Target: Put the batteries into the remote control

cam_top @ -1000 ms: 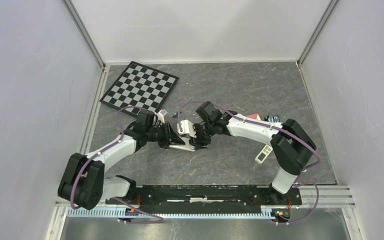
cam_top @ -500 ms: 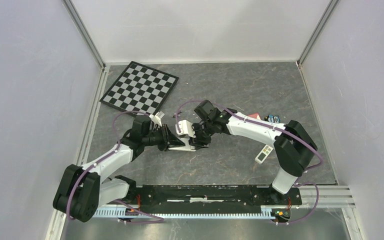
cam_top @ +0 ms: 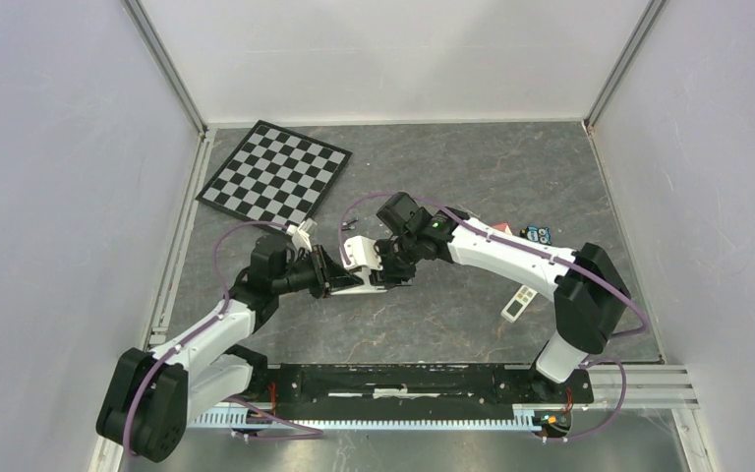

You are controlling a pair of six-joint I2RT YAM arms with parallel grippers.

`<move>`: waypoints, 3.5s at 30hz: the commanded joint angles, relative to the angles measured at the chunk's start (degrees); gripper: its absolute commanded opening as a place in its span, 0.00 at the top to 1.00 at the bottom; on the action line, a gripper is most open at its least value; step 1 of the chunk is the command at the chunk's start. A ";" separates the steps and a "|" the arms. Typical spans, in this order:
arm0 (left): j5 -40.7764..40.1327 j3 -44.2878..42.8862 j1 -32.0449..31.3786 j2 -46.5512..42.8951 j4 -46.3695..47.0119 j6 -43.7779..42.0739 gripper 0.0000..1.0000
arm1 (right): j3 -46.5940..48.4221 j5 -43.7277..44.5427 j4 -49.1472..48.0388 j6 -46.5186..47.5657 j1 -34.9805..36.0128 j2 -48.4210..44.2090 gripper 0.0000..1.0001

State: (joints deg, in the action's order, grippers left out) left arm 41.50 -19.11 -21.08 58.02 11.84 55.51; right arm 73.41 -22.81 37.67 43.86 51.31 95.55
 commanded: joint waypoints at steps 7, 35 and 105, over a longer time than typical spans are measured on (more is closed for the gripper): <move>4.12 -0.18 -0.29 -4.23 13.06 3.84 0.98 | 4.28 -1.76 2.40 1.29 2.57 -1.39 0.46; -9.45 -3.91 -0.21 -2.67 -10.65 -9.35 0.98 | -4.36 7.62 -17.33 -19.71 -0.46 -8.77 0.27; -10.44 -0.40 -4.17 10.90 5.47 -1.10 0.86 | -28.96 15.72 -36.56 -72.70 -6.31 -22.41 1.00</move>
State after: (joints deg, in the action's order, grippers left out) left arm 27.77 -18.70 -24.82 66.04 10.22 51.92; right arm 45.89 -3.97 4.95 -25.80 45.30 74.54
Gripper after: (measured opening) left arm 0.281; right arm 0.004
